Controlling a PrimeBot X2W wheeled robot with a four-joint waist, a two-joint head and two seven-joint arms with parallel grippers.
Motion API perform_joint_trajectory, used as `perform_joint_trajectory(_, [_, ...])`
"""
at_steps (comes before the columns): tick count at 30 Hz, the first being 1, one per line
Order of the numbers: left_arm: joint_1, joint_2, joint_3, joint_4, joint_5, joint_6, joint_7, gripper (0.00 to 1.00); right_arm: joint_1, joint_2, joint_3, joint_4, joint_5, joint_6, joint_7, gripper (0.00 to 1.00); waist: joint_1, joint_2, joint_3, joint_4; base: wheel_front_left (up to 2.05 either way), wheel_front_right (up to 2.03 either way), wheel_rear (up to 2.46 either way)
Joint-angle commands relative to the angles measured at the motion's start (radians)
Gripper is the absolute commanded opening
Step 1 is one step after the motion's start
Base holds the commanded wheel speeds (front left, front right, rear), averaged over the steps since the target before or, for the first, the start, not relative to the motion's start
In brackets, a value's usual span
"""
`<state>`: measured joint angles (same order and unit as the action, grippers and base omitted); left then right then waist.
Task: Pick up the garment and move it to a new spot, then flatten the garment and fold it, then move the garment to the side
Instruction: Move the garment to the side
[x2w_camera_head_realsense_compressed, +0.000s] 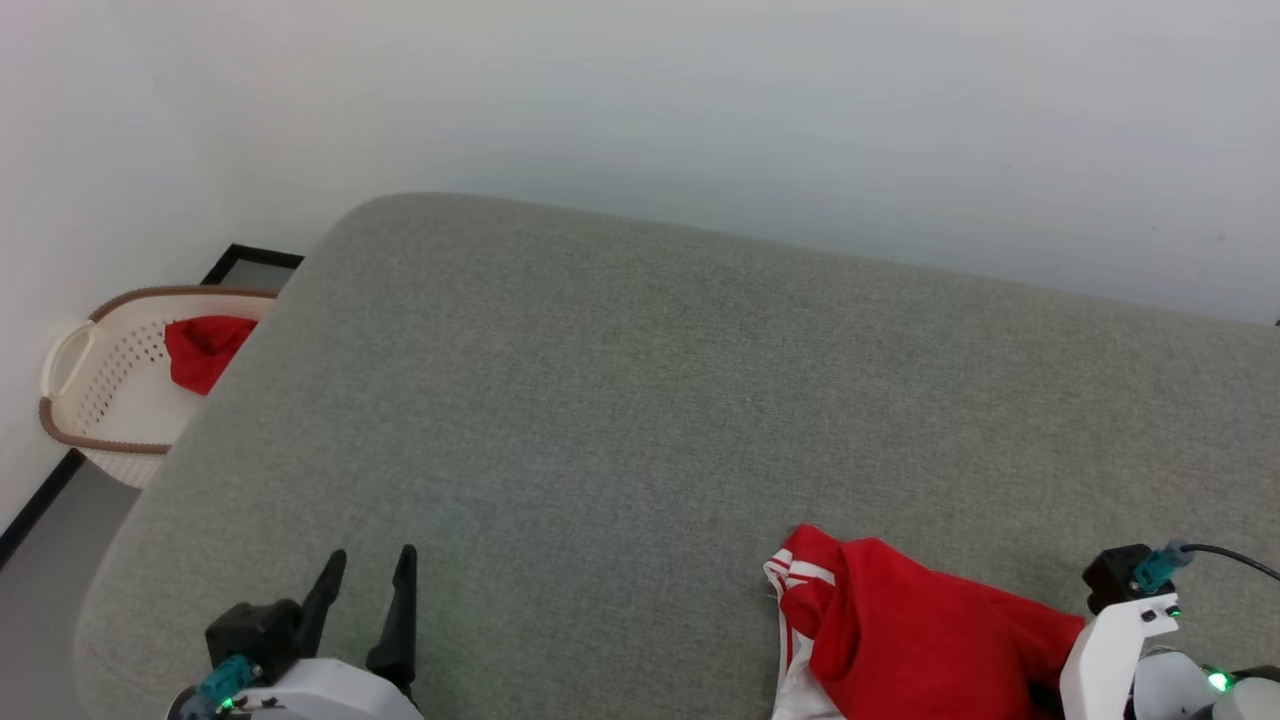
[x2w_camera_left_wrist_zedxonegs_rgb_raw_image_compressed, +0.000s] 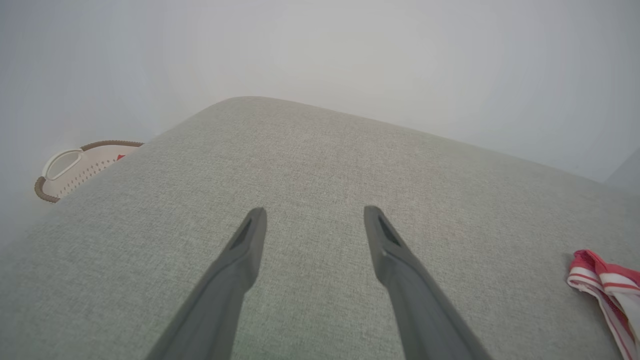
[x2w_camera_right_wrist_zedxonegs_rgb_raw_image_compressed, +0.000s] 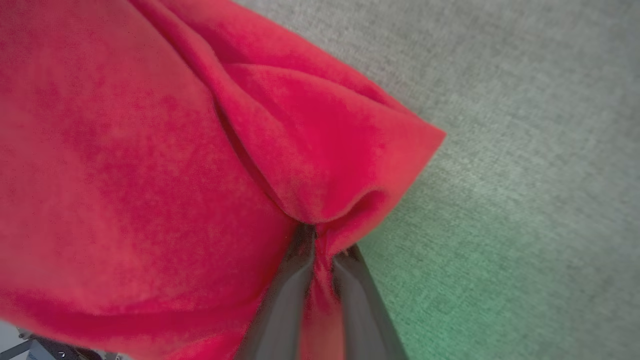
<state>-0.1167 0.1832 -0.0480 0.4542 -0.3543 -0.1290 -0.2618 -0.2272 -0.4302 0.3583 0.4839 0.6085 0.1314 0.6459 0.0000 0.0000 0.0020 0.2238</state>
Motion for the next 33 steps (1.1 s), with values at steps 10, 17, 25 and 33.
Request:
perform_joint_trajectory(10, [-0.008, -0.015, 0.013, -0.006, 0.006, -0.002, -0.003, 1.0, -0.047, -0.076, 0.034, -0.081, 0.021, -0.002, 0.02, 0.0, 0.0, 0.0, -0.001, -0.027, 0.0, 0.0, 0.0])
perform_joint_trajectory(17, [-0.012, -0.034, 0.028, -0.027, 0.027, -0.002, -0.003, 1.0, -0.109, -0.142, 0.056, -0.157, -0.009, -0.001, 0.035, 0.0, 0.0, 0.0, 0.002, -0.07, 0.0, 0.0, 0.0])
perform_joint_trajectory(25, [-0.026, -0.057, 0.04, -0.068, 0.057, -0.002, -0.003, 1.0, -0.207, -0.229, 0.106, -0.217, -0.067, -0.001, 0.02, 0.0, 0.0, 0.0, 0.025, -0.133, 0.0, 0.0, 0.0])
perform_joint_trajectory(33, [-0.069, -0.066, 0.046, -0.106, 0.082, -0.002, -0.002, 1.0, -0.317, -0.285, 0.123, -0.218, -0.084, -0.001, 0.009, 0.0, 0.0, 0.0, 0.077, -0.209, 0.0, 0.0, 0.0])
